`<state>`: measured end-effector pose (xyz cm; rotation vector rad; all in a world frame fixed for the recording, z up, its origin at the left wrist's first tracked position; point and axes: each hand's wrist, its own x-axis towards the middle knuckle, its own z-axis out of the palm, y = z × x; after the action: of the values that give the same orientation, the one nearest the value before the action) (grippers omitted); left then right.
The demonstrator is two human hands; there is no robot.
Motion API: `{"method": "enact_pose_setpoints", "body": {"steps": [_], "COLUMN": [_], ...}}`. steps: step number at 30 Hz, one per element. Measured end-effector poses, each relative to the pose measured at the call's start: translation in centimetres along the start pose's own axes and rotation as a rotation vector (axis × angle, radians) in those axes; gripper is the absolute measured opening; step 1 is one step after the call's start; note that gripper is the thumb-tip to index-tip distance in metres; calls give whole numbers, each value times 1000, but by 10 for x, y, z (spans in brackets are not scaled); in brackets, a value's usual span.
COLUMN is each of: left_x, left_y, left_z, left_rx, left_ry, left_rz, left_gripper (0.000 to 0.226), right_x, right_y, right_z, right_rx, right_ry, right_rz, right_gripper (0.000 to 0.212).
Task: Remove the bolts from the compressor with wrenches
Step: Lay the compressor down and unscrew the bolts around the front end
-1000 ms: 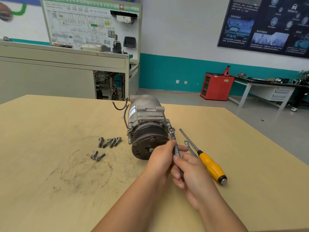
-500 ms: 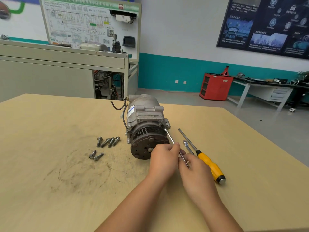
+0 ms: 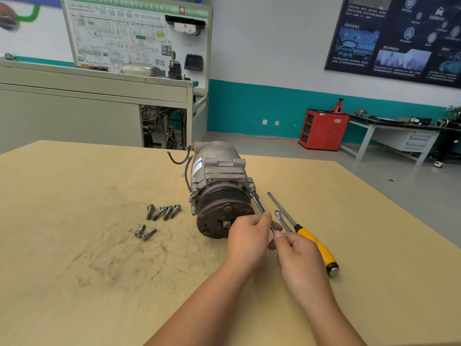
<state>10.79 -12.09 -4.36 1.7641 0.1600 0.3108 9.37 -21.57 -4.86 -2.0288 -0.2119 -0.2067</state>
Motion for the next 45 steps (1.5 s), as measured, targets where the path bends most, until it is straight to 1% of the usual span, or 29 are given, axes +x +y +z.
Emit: {"method": "enact_pose_setpoints", "body": {"steps": [5, 9, 12, 15, 18, 20, 21, 22, 24, 27, 30, 31, 33, 35, 39, 41, 43, 45], "left_x": [-1, 0, 1, 5, 5, 6, 6, 6, 5, 3, 2, 1, 0, -1, -3, -3, -2, -1], "left_y": [3, 4, 2, 1, 3, 4, 4, 4, 5, 6, 7, 7, 7, 7, 8, 7, 6, 4], "left_z": [-1, 1, 1, 2, 3, 4, 4, 4, 3, 1, 0, -1, -2, -4, -7, -6, -5, -4], "left_rx": [-15, -9, 15, 51, 34, 9, -6, -18, -49, -118, -172, -193, -226, -273, -369, -341, -270, -219], "left_ry": [-31, -29, 13, 81, 87, 79, 75, 70, 56, 13, 18, 23, 24, 12, -52, -44, -3, 21], "left_rz": [-7, -4, 5, 18, 22, 16, 13, 12, 7, -19, -42, -49, -66, -96, -215, -234, -205, -170], "left_gripper": [40, 29, 42, 49, 43, 46, 48, 48, 44, 42, 43, 44, 45, 47, 52, 47, 38, 35], "right_x": [3, 4, 3, 1, -2, -5, -7, -9, -8, -6, -9, -10, -11, -11, -13, -14, -13, -13], "right_y": [1, 3, 0, -6, -10, -15, -18, -20, -23, -25, -29, -30, -30, -27, -17, -13, -9, -6], "right_z": [-3, -7, -10, -13, -14, -13, -13, -13, -13, -16, -16, -16, -12, -7, 2, 5, 6, 5], "right_rx": [-5, -6, -22, -92, -278, -435, -471, -455, -242, 200, 555, 635, 670, 588, 289, 171, 34, -71], "right_ry": [15, 37, 60, 109, 174, 159, 138, 115, 71, -20, -150, -182, -215, -207, -147, -113, -69, -28], "right_rz": [-13, -19, -42, -96, -194, -213, -200, -173, -65, 178, 338, 358, 355, 310, 166, 106, 43, -11], "right_gripper": [36, 33, 26, 21, 17, 14, 14, 13, 16, 27, 21, 20, 19, 19, 16, 16, 17, 17]}}
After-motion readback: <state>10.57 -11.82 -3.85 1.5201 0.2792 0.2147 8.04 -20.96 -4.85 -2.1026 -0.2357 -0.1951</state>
